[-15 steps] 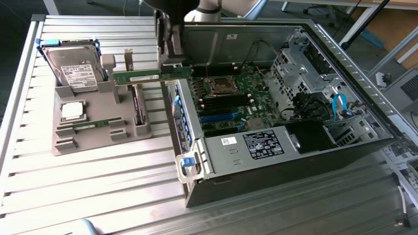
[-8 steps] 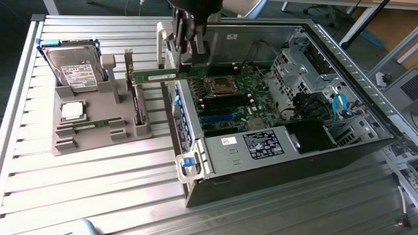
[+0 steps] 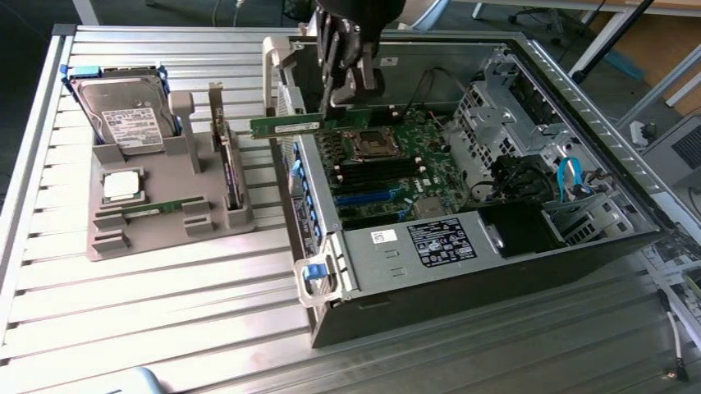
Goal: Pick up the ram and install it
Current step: 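Pick up the ram and move it above insertion slot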
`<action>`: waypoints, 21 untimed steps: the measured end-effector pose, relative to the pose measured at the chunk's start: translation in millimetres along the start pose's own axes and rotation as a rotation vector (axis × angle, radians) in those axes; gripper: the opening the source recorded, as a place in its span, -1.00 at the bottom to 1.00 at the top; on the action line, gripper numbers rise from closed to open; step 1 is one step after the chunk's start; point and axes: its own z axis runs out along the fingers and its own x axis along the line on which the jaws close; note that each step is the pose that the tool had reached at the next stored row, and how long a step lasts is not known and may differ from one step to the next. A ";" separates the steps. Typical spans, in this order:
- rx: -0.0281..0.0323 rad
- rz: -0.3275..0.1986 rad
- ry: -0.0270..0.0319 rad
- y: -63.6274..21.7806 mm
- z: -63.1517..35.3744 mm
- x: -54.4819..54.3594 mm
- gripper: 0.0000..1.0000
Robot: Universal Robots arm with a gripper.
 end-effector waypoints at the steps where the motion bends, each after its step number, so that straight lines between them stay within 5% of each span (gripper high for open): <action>1: 0.0000 0.000 0.0000 -3.4 -0.1 0.1 -0.76; 21: -0.0001 -0.003 0.0000 -86.0 -1.1 3.2 -0.76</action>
